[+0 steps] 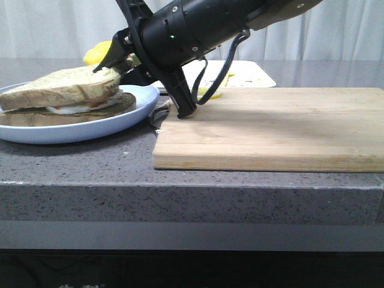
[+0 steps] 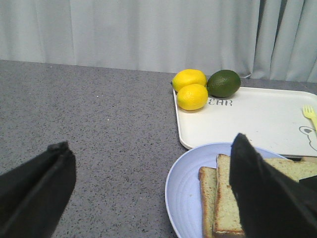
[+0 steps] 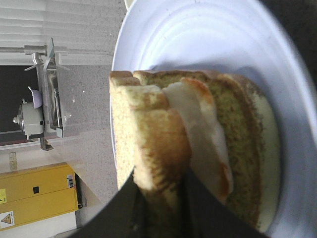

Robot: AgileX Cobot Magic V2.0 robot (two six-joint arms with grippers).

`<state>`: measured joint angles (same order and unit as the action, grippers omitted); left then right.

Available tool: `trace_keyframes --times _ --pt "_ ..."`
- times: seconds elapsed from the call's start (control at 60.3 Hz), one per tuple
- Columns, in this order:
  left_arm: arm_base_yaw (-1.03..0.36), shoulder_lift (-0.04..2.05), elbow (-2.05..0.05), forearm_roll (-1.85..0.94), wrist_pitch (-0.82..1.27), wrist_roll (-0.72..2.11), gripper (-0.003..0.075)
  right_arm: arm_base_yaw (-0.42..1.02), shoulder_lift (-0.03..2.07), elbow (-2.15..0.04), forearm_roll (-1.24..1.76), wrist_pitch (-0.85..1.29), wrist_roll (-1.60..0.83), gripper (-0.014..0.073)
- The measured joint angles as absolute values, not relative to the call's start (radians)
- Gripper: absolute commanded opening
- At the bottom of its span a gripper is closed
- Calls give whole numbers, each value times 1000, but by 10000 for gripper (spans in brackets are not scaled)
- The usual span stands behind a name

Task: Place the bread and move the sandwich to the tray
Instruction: 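Lower the bread onto the egg and open the right gripper, then withdraw the right gripper away from the sandwich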

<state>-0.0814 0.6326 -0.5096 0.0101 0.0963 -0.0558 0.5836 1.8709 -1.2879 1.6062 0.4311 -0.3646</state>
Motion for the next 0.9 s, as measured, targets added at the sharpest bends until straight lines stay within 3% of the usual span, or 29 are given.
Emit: trace_keyframes --times 0.182,0.265,0.663,0.895 --pt "-81 633 -510 10 96 -56 618 584 1871 -1288 1606 429 -365 355" --pt "-81 633 -510 10 96 -56 618 584 1871 -1288 1608 429 -365 393" --pt "-81 633 -510 10 96 -56 618 469 1788 -1206 1512 497 -365 393" --pt "-81 633 -510 10 96 -56 618 342 1582 -1044 1095 502 -366 293"
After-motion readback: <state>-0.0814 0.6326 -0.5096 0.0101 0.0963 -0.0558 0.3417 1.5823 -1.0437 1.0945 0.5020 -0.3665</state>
